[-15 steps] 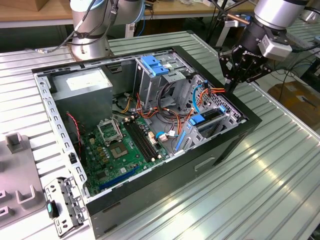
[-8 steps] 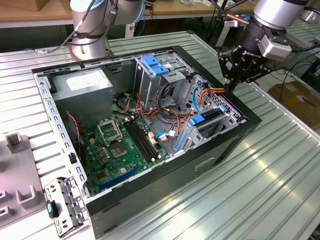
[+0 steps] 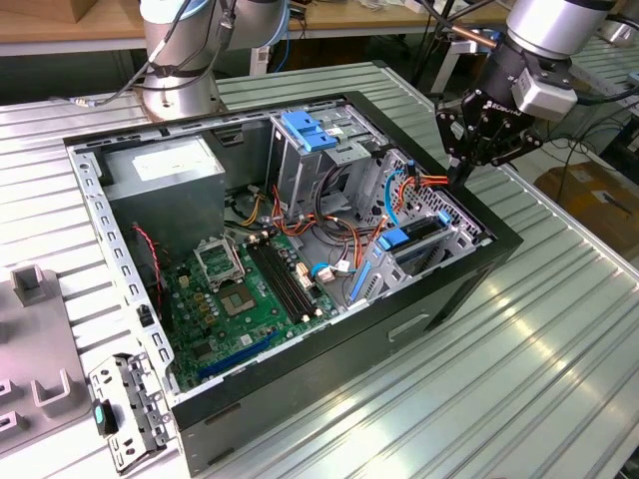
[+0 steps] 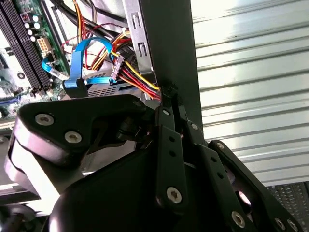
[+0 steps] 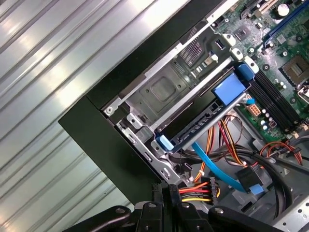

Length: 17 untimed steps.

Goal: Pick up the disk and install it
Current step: 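Insert the first disk wire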

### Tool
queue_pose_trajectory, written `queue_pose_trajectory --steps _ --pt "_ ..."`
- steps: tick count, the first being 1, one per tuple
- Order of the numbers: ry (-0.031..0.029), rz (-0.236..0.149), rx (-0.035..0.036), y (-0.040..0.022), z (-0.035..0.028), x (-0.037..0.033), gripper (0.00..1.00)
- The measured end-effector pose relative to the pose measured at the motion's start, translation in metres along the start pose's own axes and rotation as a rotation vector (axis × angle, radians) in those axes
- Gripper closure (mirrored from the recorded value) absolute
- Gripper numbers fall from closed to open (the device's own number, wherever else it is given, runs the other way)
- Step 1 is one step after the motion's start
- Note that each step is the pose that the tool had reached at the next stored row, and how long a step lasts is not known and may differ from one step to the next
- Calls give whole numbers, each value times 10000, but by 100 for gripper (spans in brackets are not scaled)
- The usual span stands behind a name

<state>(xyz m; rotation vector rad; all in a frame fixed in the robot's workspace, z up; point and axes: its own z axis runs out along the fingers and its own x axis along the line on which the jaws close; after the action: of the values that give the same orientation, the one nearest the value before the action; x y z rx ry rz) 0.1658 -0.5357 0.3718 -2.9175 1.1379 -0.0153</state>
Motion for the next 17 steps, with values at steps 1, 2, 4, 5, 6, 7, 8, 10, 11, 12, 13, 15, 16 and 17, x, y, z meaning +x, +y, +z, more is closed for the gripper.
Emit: queue_pose_trajectory --steps 1,2,4,5,6,7,8,10,11,12,13,15,16,17 --pt "1 72 0 3 0 -3 83" --pt "1 100 0 7 0 -9 83" --pt "2 131 -1 18 0 -19 83" --pt "2 142 -1 24 0 -26 83" --pt "2 147 -1 26 0 -28 83" --pt "3 213 -1 26 0 -28 83" --pt "4 331 -2 26 0 -28 83" --pt "9 707 -4 26 0 -29 83" --pt "11 867 -4 26 0 -28 83" --pt "13 1039 -6 26 0 -28 83" --pt "15 1179 -6 26 0 -29 83" --pt "18 1420 -8 26 0 -29 83" --pt "19 1496 -8 28 0 -31 83" --pt "19 1542 -8 31 0 -34 83"
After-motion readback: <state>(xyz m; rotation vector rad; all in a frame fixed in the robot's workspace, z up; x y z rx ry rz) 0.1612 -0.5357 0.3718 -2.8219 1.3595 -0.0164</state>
